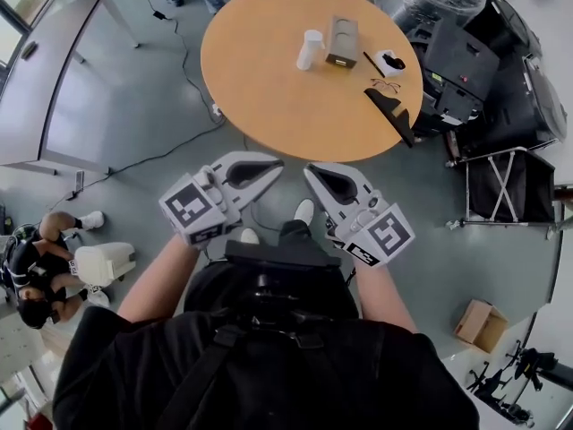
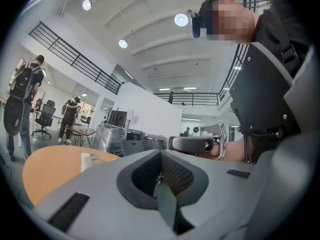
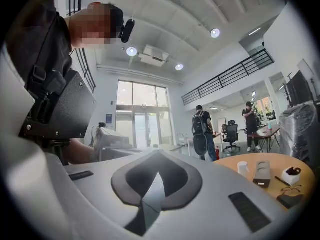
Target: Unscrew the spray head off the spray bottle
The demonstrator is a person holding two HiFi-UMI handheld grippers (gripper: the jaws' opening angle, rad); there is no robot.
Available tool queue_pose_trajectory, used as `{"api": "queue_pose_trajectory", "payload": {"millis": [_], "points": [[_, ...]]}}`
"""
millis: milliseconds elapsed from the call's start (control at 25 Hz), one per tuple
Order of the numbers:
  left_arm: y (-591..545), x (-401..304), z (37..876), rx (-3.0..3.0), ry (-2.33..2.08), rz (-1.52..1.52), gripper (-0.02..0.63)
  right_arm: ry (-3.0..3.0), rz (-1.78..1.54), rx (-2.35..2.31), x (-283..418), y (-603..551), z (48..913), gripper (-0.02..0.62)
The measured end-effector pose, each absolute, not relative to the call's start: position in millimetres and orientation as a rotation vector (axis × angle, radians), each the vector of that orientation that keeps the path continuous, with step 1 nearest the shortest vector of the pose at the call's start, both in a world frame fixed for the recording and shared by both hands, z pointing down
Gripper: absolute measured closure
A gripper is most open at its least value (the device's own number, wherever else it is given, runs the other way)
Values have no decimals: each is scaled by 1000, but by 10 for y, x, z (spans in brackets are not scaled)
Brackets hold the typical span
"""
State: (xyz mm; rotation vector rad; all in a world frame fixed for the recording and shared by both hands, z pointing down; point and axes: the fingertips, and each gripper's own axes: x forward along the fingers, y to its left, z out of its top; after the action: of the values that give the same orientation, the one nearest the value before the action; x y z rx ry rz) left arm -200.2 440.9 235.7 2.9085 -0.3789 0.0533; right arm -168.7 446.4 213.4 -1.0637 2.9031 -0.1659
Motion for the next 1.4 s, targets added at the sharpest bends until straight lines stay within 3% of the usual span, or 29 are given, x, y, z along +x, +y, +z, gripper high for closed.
{"api": "queue_pose_trajectory", "payload": {"millis": [840, 1400], "points": [[2663, 305, 2511, 2940, -638, -45, 580, 2995, -109, -747, 467, 2634, 2326, 578], [2163, 637, 2667, 2944, -686, 30, 580, 3008, -140, -706, 824, 2130, 2478, 578]]}}
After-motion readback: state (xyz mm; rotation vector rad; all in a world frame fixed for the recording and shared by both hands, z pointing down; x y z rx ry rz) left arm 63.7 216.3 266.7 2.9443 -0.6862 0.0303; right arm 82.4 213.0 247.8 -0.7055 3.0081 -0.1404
